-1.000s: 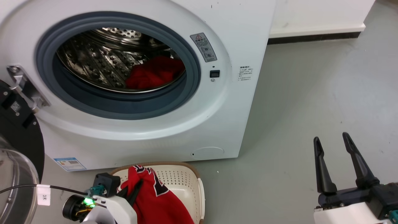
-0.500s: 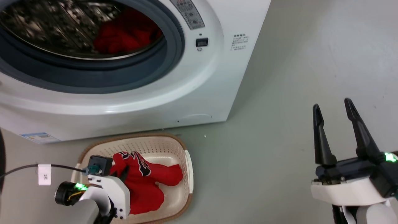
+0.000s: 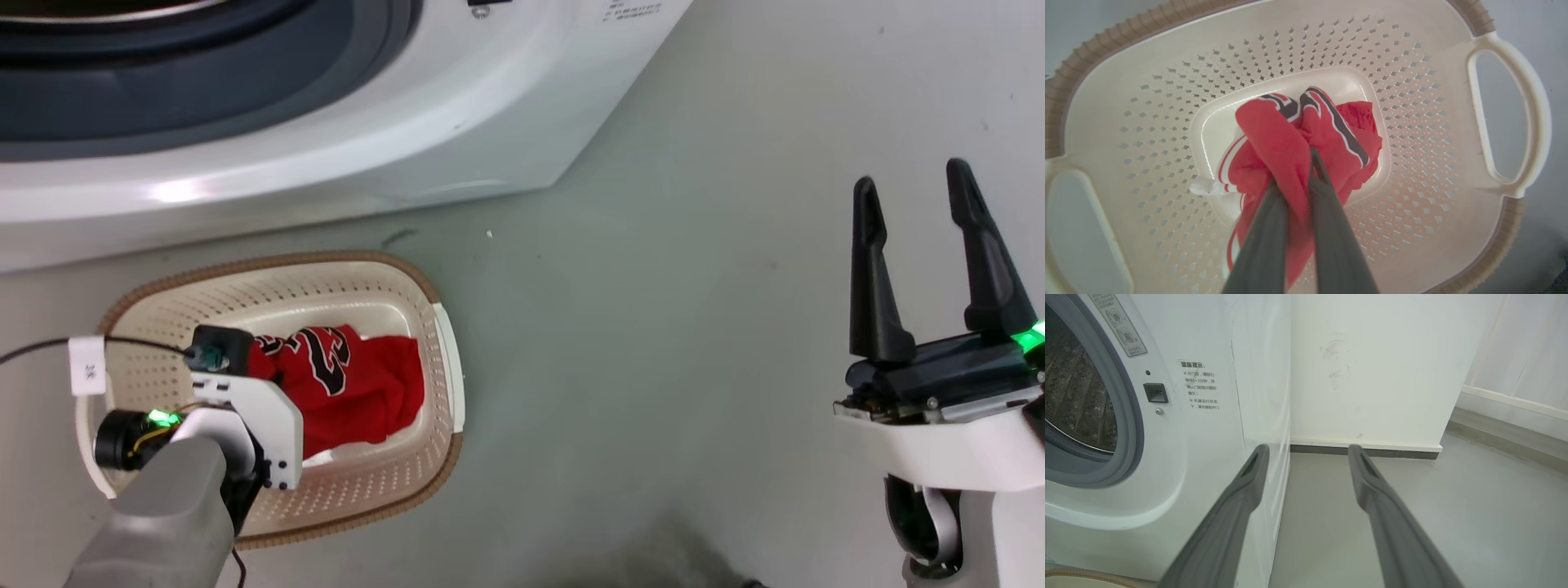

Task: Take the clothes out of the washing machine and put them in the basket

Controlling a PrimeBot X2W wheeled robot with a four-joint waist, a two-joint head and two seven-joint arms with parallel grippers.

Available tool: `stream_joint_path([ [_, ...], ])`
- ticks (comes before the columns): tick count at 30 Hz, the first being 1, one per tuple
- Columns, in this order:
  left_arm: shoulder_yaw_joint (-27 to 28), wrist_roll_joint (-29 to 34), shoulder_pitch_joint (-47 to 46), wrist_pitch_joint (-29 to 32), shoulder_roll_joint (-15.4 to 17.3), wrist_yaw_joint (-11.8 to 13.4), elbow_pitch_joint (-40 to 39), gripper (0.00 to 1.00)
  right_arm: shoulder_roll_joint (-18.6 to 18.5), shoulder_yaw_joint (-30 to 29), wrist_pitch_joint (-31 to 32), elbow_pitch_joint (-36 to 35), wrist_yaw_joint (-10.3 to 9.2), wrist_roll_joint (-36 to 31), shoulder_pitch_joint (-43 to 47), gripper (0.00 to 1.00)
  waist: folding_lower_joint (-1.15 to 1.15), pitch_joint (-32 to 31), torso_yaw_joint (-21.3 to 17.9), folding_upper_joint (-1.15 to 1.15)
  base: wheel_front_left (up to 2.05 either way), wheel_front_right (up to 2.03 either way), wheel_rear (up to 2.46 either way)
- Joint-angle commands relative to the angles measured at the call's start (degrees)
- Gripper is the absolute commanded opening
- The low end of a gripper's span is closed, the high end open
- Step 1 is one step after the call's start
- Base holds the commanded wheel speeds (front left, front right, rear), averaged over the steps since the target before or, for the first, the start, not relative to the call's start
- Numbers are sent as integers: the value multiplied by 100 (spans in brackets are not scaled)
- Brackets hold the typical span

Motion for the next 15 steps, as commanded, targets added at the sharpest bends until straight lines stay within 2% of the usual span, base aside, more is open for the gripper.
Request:
stream_joint_path([
  [1,-91,116,-195,63,6,18,121,0,8,-8,-12,-51,-5,37,-141,100,-2,459,-92,0,0,0,0],
  [10,-253,253,-649,187,-129,156,514,0,8,21,-12,-63,-5,200,-439,100,-2,959,-116,0,0,0,0],
  [11,-265,259,-654,221,-138,150,535,17,8,29,-12,-55,-5,196,-460,100,-2,970,-125,0,0,0,0],
  [12,-290,285,-661,202,-137,169,548,86,7,31,-12,-47,-5,199,-472,100,-2,974,-133,0,0,0,0],
  [13,-291,277,-671,162,-136,207,557,100,7,25,-12,-36,-5,204,-473,100,-2,968,-136,0,0,0,0],
  [15,-315,283,-618,121,-141,211,584,100,7,11,-12,-5,-5,202,-463,100,-2,917,-137,0,0,0,0],
])
